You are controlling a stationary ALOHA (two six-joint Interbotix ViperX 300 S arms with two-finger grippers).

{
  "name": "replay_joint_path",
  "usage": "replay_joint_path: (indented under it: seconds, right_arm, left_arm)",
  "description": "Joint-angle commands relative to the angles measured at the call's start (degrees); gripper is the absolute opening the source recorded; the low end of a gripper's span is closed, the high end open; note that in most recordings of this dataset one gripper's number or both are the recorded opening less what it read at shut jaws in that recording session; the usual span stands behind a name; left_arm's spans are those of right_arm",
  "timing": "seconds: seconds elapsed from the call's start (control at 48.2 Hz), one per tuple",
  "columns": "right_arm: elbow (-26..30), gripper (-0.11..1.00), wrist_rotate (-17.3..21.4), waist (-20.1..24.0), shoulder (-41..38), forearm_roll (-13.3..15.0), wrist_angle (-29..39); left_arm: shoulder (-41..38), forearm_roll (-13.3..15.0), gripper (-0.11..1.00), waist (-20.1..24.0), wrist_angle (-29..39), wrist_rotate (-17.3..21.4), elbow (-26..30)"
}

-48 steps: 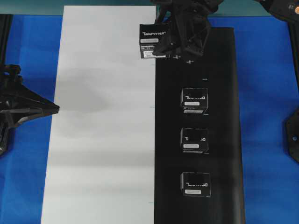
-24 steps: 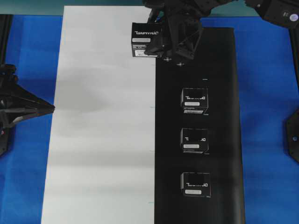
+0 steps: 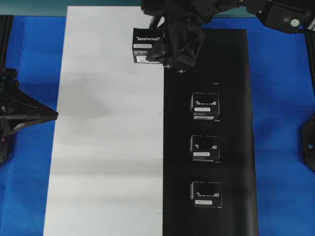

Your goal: Place the box from the black base onto the white base.

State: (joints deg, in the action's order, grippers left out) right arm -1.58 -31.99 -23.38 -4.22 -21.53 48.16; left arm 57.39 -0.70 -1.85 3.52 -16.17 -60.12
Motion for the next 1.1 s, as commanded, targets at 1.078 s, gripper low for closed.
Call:
replay_joint_path:
  seconds: [1.078]
  right_arm:
    - [-5.62, 0.64, -0.44, 0.7, -1.05, 2.11, -5.89]
  left_arm:
    - [-1.05, -0.09, 0.0, -1.32, -0.26, -1.58, 1.14]
